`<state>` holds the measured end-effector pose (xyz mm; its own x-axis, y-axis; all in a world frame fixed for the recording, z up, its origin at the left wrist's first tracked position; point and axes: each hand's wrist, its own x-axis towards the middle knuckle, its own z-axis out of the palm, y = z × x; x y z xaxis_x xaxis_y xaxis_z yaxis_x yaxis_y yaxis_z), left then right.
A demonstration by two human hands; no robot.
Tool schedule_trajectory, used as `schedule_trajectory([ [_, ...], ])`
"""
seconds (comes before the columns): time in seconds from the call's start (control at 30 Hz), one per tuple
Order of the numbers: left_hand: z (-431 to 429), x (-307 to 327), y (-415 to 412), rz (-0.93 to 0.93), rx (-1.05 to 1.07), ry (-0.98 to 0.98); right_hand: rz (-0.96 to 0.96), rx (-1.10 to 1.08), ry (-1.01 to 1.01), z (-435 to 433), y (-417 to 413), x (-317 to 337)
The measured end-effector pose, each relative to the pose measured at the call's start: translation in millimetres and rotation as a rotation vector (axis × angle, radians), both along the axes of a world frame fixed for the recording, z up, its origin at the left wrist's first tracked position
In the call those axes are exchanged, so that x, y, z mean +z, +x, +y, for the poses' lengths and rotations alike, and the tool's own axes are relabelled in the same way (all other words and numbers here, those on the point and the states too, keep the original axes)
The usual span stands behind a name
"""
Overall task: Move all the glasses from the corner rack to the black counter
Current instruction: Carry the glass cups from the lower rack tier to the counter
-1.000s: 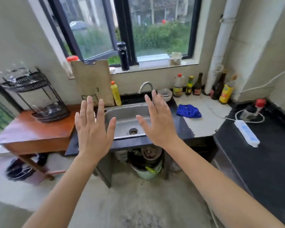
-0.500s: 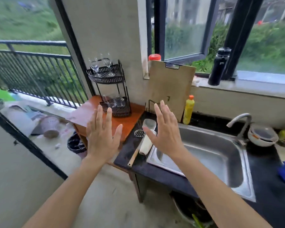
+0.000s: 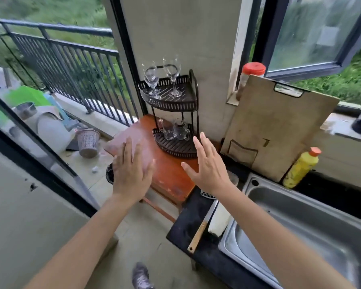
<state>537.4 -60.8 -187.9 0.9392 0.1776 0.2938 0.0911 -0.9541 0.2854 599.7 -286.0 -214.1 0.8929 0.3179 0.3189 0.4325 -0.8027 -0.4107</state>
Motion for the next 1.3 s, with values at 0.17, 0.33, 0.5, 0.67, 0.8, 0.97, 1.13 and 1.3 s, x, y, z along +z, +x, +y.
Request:
schedule_trajectory([
  [0.17,53,-42,87,0.124,-0.097,0.026,0.153,-0.039,-0.117,31,50,-31],
  [0.33,110,-72,186,0.203,-0.249,0.019,0.247,-0.239,-0.092,82,113,-47],
  [0.5,161,-89,246,0.249,-0.392,0.002,0.392,-0.408,-0.008,137,158,-62],
  [0.67,180,-113,303,0.267,-0.484,-0.064,0.461,-0.487,0.004,164,198,-80],
  [0.8,170,-147,335,0.285,-0.550,-0.063,0.420,-0.528,0.069,165,227,-109],
  [0.97,147,-180,372,0.272,-0.582,-0.104,0.379,-0.572,0.159,159,260,-152],
  [1.13,133,-198,422,0.241,-0.522,-0.126,0.370,-0.590,0.199,149,306,-173],
  [1.3,122,-198,459,0.252,-0.480,-0.135,0.322,-0.486,0.181,143,340,-183],
])
